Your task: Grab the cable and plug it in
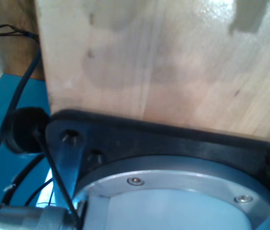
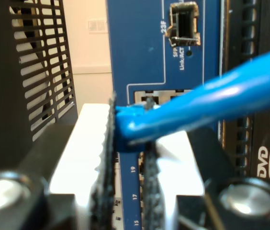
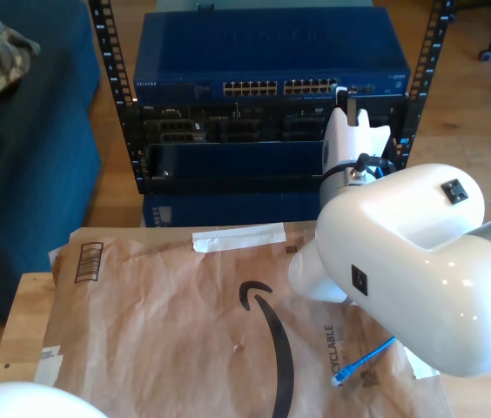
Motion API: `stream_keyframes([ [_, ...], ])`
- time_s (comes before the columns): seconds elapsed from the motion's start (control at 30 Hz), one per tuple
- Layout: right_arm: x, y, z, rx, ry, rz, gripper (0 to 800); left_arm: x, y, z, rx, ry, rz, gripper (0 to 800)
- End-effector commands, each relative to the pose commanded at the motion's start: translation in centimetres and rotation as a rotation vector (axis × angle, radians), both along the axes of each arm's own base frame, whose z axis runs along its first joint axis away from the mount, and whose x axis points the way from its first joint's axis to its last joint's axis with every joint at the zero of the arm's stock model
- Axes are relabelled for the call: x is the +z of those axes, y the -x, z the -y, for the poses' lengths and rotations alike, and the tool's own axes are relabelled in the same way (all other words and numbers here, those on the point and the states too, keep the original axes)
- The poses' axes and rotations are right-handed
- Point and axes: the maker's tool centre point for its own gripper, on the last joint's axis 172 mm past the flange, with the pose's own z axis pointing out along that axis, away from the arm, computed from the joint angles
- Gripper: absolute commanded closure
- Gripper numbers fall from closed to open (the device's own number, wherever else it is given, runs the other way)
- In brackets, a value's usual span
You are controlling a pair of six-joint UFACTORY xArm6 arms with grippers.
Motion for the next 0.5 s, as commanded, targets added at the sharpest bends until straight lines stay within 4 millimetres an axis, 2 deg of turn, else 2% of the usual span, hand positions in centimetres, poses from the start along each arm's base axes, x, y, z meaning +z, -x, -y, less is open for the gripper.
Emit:
stream_keyframes([
  [0.13,0.43,-0.53,0.32,-0.007,-0.006,0.013,800,-0.02,0.0,0.04,0.0,0.002,0.0,0],
  [0.5,-0.2,-0.77,0.11,0.002,-0.001,0.003,800,-0.02,0.0,0.04,0.0,0.002,0.0,0],
])
